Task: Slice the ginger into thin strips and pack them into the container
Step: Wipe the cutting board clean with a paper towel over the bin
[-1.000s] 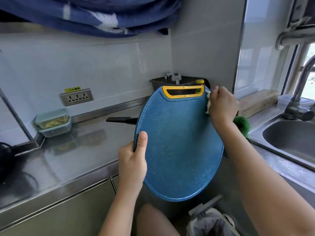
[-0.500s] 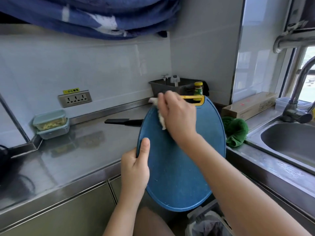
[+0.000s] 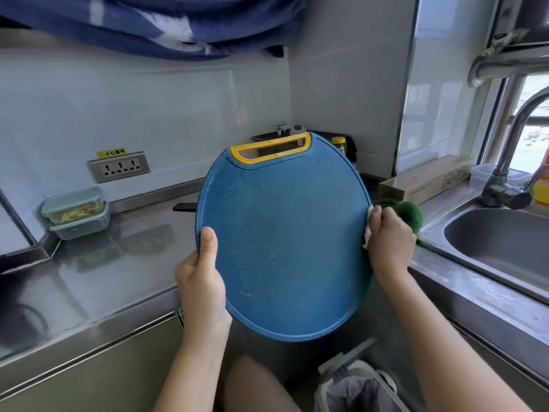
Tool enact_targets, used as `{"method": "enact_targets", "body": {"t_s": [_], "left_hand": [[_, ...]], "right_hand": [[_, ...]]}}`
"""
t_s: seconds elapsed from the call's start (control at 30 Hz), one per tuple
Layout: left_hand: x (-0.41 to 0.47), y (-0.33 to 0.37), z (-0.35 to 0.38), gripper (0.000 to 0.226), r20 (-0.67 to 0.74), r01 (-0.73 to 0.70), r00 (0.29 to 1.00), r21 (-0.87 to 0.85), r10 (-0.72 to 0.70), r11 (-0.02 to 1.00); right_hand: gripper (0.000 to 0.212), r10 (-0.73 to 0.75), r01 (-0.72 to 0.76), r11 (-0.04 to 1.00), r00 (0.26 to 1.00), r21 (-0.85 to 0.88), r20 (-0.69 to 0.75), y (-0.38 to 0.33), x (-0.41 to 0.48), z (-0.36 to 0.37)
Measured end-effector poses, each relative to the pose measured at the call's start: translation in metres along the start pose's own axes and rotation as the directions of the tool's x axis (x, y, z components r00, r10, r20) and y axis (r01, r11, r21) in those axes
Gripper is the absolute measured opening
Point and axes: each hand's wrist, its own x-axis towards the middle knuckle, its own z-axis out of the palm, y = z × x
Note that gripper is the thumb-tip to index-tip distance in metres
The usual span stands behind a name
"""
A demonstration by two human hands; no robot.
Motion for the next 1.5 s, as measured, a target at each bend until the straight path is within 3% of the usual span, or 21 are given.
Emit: {"method": "enact_targets", "body": {"t_s": [0.07, 0.23, 0.3, 0.37, 0.5, 0.63, 0.83, 0.93, 1.03, 1.17, 1.3, 1.4, 1.5], "left_hand": [[0.000, 0.001, 0.005, 0.028, -0.037, 0.015, 0.999, -0.010, -0.015, 1.000], [0.003, -0.007, 0.014, 0.031, -0.118, -0.011, 0.993, 0.036, 0.015, 0.999], [0.001, -0.012, 0.017, 0.030, -0.117, -0.023, 0.993, 0.039, 0.027, 0.999], [0.000, -0.017, 0.018, 0.032, -0.088, -0.024, 0.996, 0.048, 0.029, 0.999], [-0.001, -0.030, 0.010, 0.052, 0.030, -0.042, 0.999, 0.143, 0.038, 0.989], [-0.008, -0.028, 0.013, 0.096, 0.122, -0.013, 0.993, 0.157, -0.007, 0.987], [-0.006, -0.020, 0.018, 0.078, 0.139, 0.091, 0.985, 0.058, -0.098, 0.994], [-0.011, -0.022, 0.027, 0.042, 0.000, 0.156, 0.988, 0.027, -0.156, 0.987], [-0.002, -0.021, 0.028, 0.032, -0.078, 0.167, 0.983, -0.024, -0.169, 0.986], [0.007, -0.023, 0.021, 0.036, -0.148, 0.125, 0.981, 0.007, -0.123, 0.992], [0.007, -0.024, 0.015, 0.025, -0.155, 0.108, 0.983, 0.027, -0.102, 0.994], [0.010, -0.023, 0.012, 0.024, -0.146, 0.061, 0.988, 0.012, -0.058, 0.998], [0.005, -0.022, 0.014, 0.023, -0.077, 0.034, 0.996, 0.009, -0.033, 0.999]], "right_hand": [[0.039, -0.063, 0.063, 0.998, 0.998, 0.007, 0.017, 0.006, -0.025, 0.000], [0.040, -0.234, 0.228, 0.972, 0.955, 0.052, 0.180, 0.030, -0.083, -0.008], [0.040, -0.225, 0.213, 0.974, 0.955, 0.081, 0.193, 0.037, -0.084, -0.018], [0.043, -0.179, 0.163, 0.976, 0.977, 0.144, 0.113, 0.031, -0.063, -0.030], [0.045, -0.067, 0.079, 0.966, 0.996, 0.248, -0.054, -0.009, 0.017, -0.040], [0.043, -0.190, 0.201, 0.955, 0.979, 0.219, -0.070, -0.044, 0.073, -0.026], [0.040, -0.415, 0.438, 0.893, 0.889, 0.099, -0.193, -0.036, 0.061, -0.016], [0.038, -0.501, 0.508, 0.859, 0.859, 0.066, -0.100, -0.015, 0.025, -0.015], [0.041, -0.502, 0.489, 0.856, 0.863, 0.165, 0.046, 0.014, -0.030, -0.010], [0.041, -0.472, 0.416, 0.868, 0.861, 0.271, 0.190, 0.040, -0.083, -0.009], [0.041, -0.349, 0.199, 0.888, 0.879, 0.415, 0.326, 0.047, -0.105, -0.025], [0.048, -0.198, 0.049, 0.859, 0.950, 0.509, 0.243, 0.034, -0.084, -0.035], [0.053, -0.124, 0.090, 0.873, 0.991, 0.478, 0.040, 0.012, -0.029, -0.035]]}}
